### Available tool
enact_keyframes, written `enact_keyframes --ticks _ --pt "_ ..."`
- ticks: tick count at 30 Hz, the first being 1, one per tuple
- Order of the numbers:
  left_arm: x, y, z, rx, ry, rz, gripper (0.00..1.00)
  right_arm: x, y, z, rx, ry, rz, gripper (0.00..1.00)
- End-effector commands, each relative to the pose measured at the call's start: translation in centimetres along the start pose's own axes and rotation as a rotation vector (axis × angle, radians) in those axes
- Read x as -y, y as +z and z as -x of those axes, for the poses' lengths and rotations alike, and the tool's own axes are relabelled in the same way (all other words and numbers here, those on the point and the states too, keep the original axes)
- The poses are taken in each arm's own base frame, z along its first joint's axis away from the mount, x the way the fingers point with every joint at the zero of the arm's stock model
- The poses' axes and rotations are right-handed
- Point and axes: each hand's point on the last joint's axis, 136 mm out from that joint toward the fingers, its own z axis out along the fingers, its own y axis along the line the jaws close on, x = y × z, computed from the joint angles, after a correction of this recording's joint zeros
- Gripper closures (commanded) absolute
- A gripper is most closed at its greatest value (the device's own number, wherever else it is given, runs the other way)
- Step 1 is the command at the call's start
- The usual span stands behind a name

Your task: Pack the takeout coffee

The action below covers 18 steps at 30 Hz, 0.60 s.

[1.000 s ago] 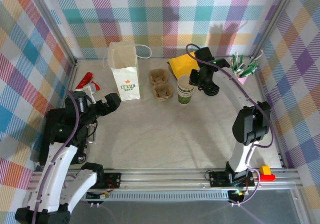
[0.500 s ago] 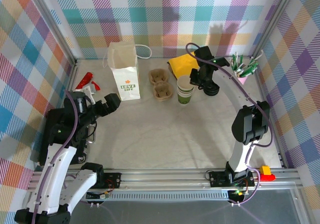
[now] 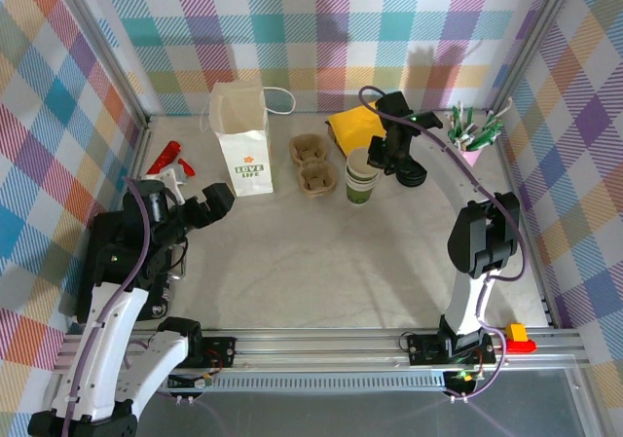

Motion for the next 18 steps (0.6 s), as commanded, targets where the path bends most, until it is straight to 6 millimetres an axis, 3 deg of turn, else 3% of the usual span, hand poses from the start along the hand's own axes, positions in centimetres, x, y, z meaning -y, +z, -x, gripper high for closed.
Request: enact_keyframes --ticks 1,6,12,18 --pt "0.7 -0.9 0.2 0.004 0.020 -0.019 0.00 -0.5 -2.1 0.9 0.035 -0.020 0.007 0.92" --pt "0.9 -1.1 0.2 0.004 0.018 -0.023 0.00 -0.6 -4.8 1.5 0.063 -0.041 0.012 0.96" --pt "1.3 -1.6 0.5 0.008 0.018 -0.033 0.00 -0.9 -9.8 1.8 0.103 -0.074 0.033 0.96" --pt "2.0 -2.7 0.9 0.022 0.024 -0.057 0.00 -2.3 -14.8 -0.2 0.114 -0.135 0.095 0.97"
